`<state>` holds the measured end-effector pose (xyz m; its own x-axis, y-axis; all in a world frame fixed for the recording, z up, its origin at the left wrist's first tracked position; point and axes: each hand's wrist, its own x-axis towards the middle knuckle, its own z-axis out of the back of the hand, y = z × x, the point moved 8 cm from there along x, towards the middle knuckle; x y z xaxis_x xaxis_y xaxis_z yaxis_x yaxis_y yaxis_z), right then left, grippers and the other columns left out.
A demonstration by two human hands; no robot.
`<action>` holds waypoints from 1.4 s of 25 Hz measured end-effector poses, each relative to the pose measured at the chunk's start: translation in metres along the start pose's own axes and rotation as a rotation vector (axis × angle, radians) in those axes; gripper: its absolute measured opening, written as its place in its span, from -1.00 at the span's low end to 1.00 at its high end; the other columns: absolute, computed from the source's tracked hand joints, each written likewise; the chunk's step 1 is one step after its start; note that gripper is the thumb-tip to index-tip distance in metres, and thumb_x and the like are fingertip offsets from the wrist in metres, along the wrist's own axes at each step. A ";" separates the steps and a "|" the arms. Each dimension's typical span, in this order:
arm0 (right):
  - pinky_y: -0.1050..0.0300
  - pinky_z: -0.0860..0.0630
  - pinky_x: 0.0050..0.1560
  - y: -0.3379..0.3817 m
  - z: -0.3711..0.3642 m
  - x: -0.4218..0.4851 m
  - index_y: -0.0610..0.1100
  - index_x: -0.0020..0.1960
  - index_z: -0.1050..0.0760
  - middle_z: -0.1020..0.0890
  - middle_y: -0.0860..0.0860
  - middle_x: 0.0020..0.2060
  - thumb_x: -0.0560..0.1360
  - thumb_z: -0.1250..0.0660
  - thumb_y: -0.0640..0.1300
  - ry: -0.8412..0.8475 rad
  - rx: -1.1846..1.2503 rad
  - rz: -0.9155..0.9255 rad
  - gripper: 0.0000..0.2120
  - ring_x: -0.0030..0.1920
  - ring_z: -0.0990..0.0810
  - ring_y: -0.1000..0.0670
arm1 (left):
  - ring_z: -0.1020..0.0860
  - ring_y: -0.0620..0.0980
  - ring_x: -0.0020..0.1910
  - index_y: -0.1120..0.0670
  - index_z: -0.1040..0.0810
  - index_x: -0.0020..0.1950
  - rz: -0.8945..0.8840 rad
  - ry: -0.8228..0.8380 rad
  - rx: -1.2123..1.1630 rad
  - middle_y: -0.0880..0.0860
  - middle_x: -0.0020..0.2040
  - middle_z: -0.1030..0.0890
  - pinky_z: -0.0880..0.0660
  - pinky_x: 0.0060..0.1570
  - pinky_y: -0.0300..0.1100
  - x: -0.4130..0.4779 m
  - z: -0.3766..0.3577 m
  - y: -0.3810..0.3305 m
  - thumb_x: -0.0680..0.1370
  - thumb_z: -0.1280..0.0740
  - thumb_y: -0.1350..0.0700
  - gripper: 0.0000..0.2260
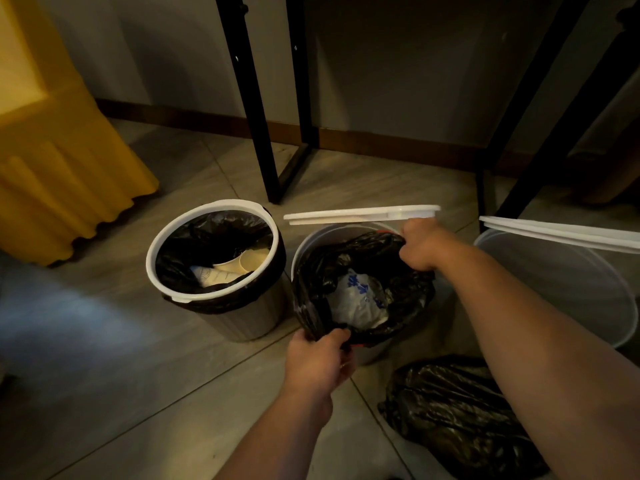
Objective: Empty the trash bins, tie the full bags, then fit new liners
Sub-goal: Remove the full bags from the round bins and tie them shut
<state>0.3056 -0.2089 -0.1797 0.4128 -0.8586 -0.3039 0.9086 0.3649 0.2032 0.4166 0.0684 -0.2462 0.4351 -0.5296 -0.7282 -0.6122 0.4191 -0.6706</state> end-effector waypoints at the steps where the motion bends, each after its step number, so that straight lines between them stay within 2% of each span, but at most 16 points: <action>1: 0.10 -0.49 -0.14 0.001 0.003 -0.002 -0.07 0.09 -0.53 -0.58 -0.09 -0.05 0.53 -0.34 -0.15 0.010 0.023 0.022 -0.86 -0.15 -0.52 -0.04 | -0.71 0.11 -0.15 0.12 -0.57 0.23 -0.004 0.010 -0.007 0.19 -0.04 -0.77 -0.70 -0.16 -0.02 -0.001 -0.002 -0.001 0.58 -0.45 0.30 -0.75; 3: 0.11 -0.46 -0.21 0.004 0.007 -0.005 -0.03 0.01 -0.45 -0.54 -0.02 -0.13 0.53 -0.31 -0.16 0.044 0.042 0.062 -0.92 -0.15 -0.53 0.00 | -0.77 0.14 -0.12 0.11 -0.58 0.21 -0.011 0.049 -0.041 0.21 -0.02 -0.77 -0.67 -0.22 -0.11 -0.005 -0.006 -0.004 0.57 -0.38 0.40 -0.71; 6: 0.13 -0.46 -0.26 0.012 0.017 -0.006 -0.04 -0.12 -0.51 -0.62 -0.10 -0.09 0.52 -0.33 -0.18 0.063 0.003 0.084 -0.93 -0.15 -0.59 -0.05 | -0.78 0.12 -0.12 0.09 -0.57 0.22 0.026 0.111 -0.112 0.23 0.02 -0.76 -0.64 -0.24 -0.13 -0.008 -0.008 -0.009 0.55 -0.33 0.44 -0.66; 9: 0.07 -0.62 -0.36 0.015 0.023 -0.010 -0.04 -0.01 -0.58 -0.61 -0.15 0.00 0.53 -0.36 -0.25 0.119 0.130 0.037 -0.87 -0.23 -0.73 -0.14 | -0.72 0.01 -0.29 0.18 -0.54 0.24 0.069 0.186 -0.121 0.26 -0.06 -0.74 -0.57 -0.35 -0.19 -0.012 -0.008 -0.016 0.54 -0.31 0.41 -0.70; 12: 0.10 -0.66 -0.36 0.013 0.022 -0.020 -0.06 0.13 -0.60 -0.58 -0.18 0.07 0.53 -0.35 -0.35 0.251 0.262 -0.012 -0.74 -0.32 -0.77 -0.11 | -0.59 -0.06 -0.39 0.20 -0.48 0.10 0.075 0.248 -0.163 0.20 -0.25 -0.63 -0.50 -0.45 -0.28 -0.016 -0.005 -0.028 0.54 -0.32 0.41 -0.80; 14: 0.10 -0.65 -0.36 0.014 0.024 -0.022 -0.13 0.16 -0.60 -0.59 -0.22 0.06 0.51 -0.35 -0.35 0.284 0.258 -0.009 -0.73 -0.31 -0.77 -0.13 | -0.54 -0.09 -0.41 0.15 -0.47 0.14 0.069 0.228 -0.226 0.15 -0.25 -0.58 -0.48 -0.47 -0.31 -0.015 0.001 -0.032 0.55 -0.36 0.38 -0.76; 16: 0.12 -0.64 -0.36 0.015 0.026 -0.022 -0.14 0.16 -0.58 -0.59 -0.21 0.06 0.50 -0.41 -0.26 0.280 0.252 -0.011 -0.77 -0.21 -0.74 -0.15 | -0.55 -0.08 -0.38 0.20 -0.50 0.27 0.058 0.195 -0.214 0.17 -0.15 -0.62 -0.49 -0.44 -0.29 -0.017 0.003 -0.030 0.55 -0.45 0.33 -0.68; 18: 0.14 -0.63 -0.36 0.018 0.027 -0.016 -0.08 0.12 -0.57 -0.61 -0.13 0.06 0.52 -0.47 -0.07 0.248 0.244 0.000 -0.79 -0.07 -0.70 -0.12 | -0.59 -0.03 -0.29 0.23 -0.50 0.33 0.074 0.174 -0.158 0.20 -0.08 -0.68 -0.54 -0.36 -0.24 -0.018 0.001 -0.019 0.53 -0.49 0.33 -0.61; 20: 0.16 -0.59 -0.36 0.020 0.026 -0.011 -0.03 0.00 -0.55 -0.64 -0.07 0.00 0.51 -0.49 0.06 0.211 0.148 0.018 -0.79 -0.08 -0.67 -0.06 | -0.61 0.04 -0.16 0.21 -0.54 0.30 0.104 0.156 -0.117 0.21 -0.04 -0.71 -0.59 -0.25 -0.15 -0.019 -0.003 -0.007 0.54 -0.48 0.34 -0.65; 23: 0.16 -0.47 -0.28 0.020 0.011 -0.007 -0.02 -0.17 -0.46 -0.63 -0.03 -0.09 0.49 -0.53 0.07 0.221 -0.014 0.022 -0.71 -0.16 -0.60 -0.02 | -0.67 0.13 -0.05 0.17 -0.59 0.19 0.111 0.127 -0.088 0.20 -0.03 -0.77 -0.63 -0.08 -0.02 -0.019 -0.004 -0.001 0.60 -0.42 0.31 -0.82; 25: 0.10 -0.49 -0.12 0.019 0.000 -0.006 -0.04 -0.11 -0.52 -0.63 -0.06 -0.03 0.52 -0.52 0.02 0.251 -0.069 0.011 -0.79 -0.08 -0.60 -0.07 | -0.70 0.16 -0.02 0.15 -0.60 0.17 0.083 0.109 -0.086 0.20 -0.04 -0.77 -0.66 -0.04 0.01 -0.017 0.000 -0.005 0.64 -0.36 0.29 -0.87; 27: 0.07 -0.50 -0.04 0.018 -0.003 -0.006 -0.13 0.12 -0.61 -0.61 -0.09 -0.04 0.58 -0.45 -0.09 0.226 -0.106 0.009 -0.84 -0.08 -0.58 -0.08 | -0.73 0.18 -0.01 0.16 -0.60 0.18 0.065 0.119 -0.126 0.23 -0.03 -0.77 -0.69 -0.04 0.04 -0.016 0.001 -0.008 0.64 -0.34 0.31 -0.85; 29: 0.08 -0.48 -0.11 0.017 0.007 -0.008 -0.18 0.21 -0.57 -0.56 -0.09 -0.12 0.60 -0.35 -0.15 0.149 -0.104 0.000 -0.79 -0.17 -0.54 -0.06 | -0.76 0.17 -0.09 0.18 -0.57 0.21 0.081 0.153 -0.195 0.22 -0.11 -0.76 -0.72 -0.13 0.03 -0.017 -0.001 -0.011 0.63 -0.34 0.33 -0.83; 31: 0.10 -0.51 -0.27 0.020 0.016 -0.010 -0.17 0.07 -0.54 -0.60 -0.14 -0.06 0.62 -0.29 -0.14 0.116 -0.059 0.025 -0.89 -0.17 -0.59 -0.09 | -0.77 0.14 -0.15 0.21 -0.50 0.21 0.103 0.172 -0.276 0.20 -0.24 -0.72 -0.70 -0.21 -0.01 -0.018 -0.002 -0.016 0.62 -0.35 0.33 -0.83; 33: 0.11 -0.56 -0.46 0.021 0.018 -0.011 -0.17 0.03 -0.51 -0.60 -0.21 -0.02 0.65 -0.26 -0.15 0.163 0.084 -0.004 -0.90 -0.19 -0.66 -0.15 | -0.77 0.14 -0.17 0.21 -0.49 0.21 0.108 0.186 -0.340 0.19 -0.29 -0.68 -0.70 -0.23 -0.02 -0.020 -0.003 -0.022 0.62 -0.36 0.32 -0.82; 35: 0.11 -0.60 -0.48 0.020 0.015 -0.018 -0.18 0.12 -0.52 -0.59 -0.22 -0.06 0.67 -0.24 -0.21 0.242 0.291 -0.077 -0.90 -0.31 -0.66 -0.09 | -0.77 0.10 -0.20 0.22 -0.52 0.16 0.111 0.192 -0.363 0.15 -0.31 -0.64 -0.70 -0.25 -0.03 -0.022 -0.002 -0.028 0.61 -0.37 0.31 -0.86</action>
<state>0.3152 -0.1918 -0.1566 0.3784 -0.7573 -0.5323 0.8960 0.1552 0.4161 0.4222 0.0672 -0.2110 0.2436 -0.6380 -0.7305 -0.8563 0.2122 -0.4709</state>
